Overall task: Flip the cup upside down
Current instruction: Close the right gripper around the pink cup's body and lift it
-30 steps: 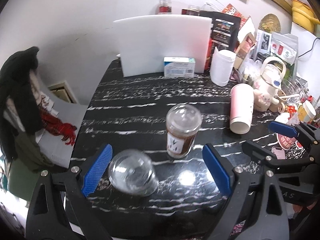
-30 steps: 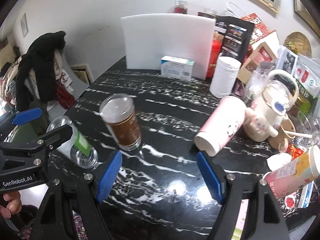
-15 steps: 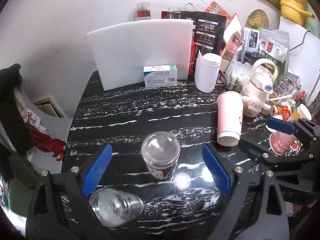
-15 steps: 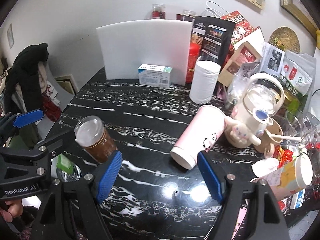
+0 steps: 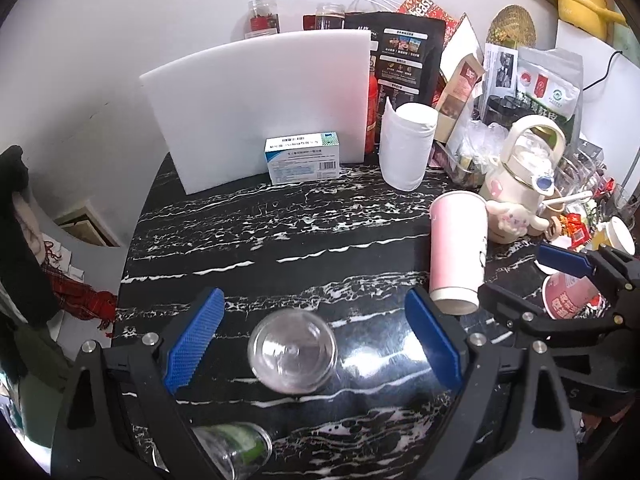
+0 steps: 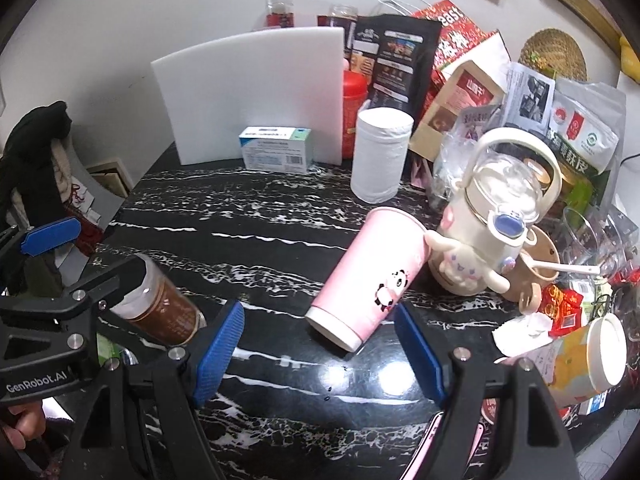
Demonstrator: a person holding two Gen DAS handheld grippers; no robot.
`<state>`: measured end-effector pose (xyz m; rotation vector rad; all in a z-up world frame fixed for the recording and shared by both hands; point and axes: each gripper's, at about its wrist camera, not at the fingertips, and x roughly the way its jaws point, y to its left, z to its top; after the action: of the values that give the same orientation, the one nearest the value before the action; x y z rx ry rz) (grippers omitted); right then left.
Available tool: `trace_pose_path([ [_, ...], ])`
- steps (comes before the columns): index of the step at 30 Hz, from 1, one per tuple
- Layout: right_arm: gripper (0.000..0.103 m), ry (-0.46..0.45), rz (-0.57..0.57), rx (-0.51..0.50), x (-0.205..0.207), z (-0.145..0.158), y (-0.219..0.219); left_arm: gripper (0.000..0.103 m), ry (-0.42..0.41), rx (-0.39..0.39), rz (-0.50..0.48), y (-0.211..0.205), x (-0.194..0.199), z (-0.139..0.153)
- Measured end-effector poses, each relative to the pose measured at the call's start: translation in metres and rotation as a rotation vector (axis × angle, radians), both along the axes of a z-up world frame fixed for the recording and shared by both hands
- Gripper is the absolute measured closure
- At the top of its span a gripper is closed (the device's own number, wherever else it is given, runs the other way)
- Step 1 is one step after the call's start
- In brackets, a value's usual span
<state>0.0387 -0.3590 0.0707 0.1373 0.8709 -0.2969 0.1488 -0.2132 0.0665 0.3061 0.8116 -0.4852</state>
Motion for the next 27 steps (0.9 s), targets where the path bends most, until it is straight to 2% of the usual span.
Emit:
trace_pose_path([
  [9,0.025,0.053,-0.085,0.032,0.024,-0.026,-0.033,0.012,0.026,0.002,0.028,-0.025,0.033,-0.011],
  [15,0.025,0.062,-0.161,0.094,0.038,-0.043,-0.058,0.012,0.018,0.010,0.040,-0.040,0.046,-0.015],
  [27,0.025,0.115,-0.270,0.115,0.068,-0.071,-0.081,0.012,0.038,0.013,0.070,-0.054,0.070,-0.029],
])
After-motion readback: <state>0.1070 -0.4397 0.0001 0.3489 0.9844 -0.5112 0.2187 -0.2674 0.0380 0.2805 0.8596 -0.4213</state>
